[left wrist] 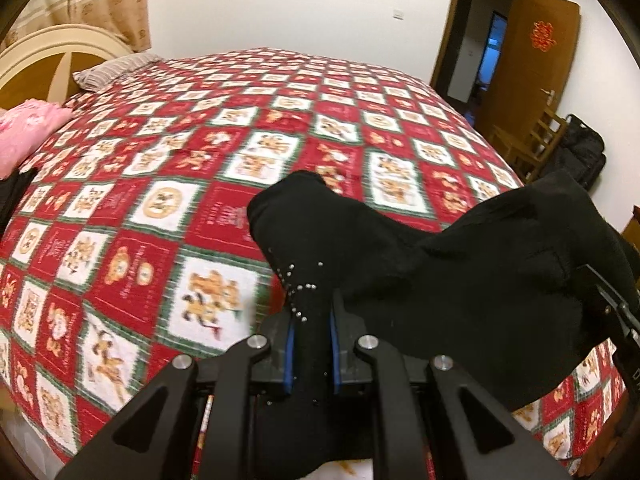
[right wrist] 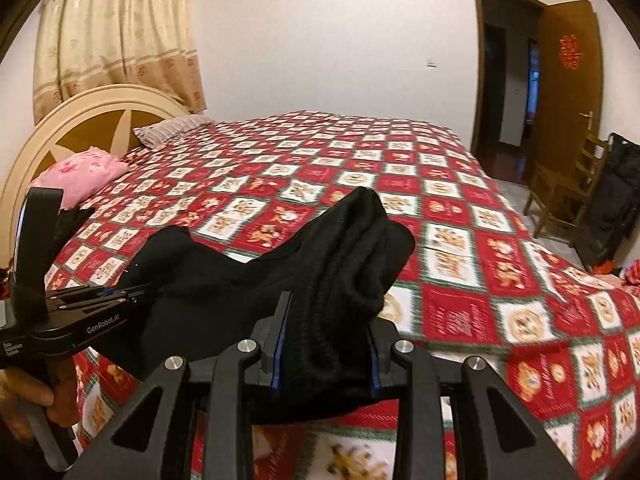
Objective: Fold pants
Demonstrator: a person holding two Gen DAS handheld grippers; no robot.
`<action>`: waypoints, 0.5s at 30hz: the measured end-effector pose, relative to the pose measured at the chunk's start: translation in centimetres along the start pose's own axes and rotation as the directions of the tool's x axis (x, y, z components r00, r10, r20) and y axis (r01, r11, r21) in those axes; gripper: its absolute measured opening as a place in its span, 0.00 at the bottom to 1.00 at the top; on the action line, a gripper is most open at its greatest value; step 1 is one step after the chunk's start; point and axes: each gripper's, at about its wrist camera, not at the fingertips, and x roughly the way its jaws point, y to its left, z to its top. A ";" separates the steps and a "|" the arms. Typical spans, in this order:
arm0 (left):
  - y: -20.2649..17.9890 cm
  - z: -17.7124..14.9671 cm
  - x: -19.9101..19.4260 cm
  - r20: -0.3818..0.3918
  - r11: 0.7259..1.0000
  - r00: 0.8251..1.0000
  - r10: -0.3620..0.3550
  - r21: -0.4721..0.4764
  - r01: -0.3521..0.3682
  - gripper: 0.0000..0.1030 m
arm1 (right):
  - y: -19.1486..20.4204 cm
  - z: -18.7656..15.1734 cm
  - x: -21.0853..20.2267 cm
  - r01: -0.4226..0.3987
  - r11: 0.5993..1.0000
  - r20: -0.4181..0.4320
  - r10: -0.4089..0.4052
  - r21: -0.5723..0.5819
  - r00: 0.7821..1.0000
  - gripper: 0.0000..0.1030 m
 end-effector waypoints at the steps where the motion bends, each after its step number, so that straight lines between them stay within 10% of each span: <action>1: 0.5 0.2 0.0 0.004 1.000 1.000 0.008 -0.007 -0.008 0.13 | 0.4 0.4 0.6 -0.017 1.000 -0.002 0.017 0.002 1.000 0.31; 15: 6.8 3.6 1.8 0.079 0.970 0.969 0.236 -0.073 -0.231 0.13 | 3.9 2.9 12.3 -0.198 0.980 -0.060 0.198 0.000 0.978 0.31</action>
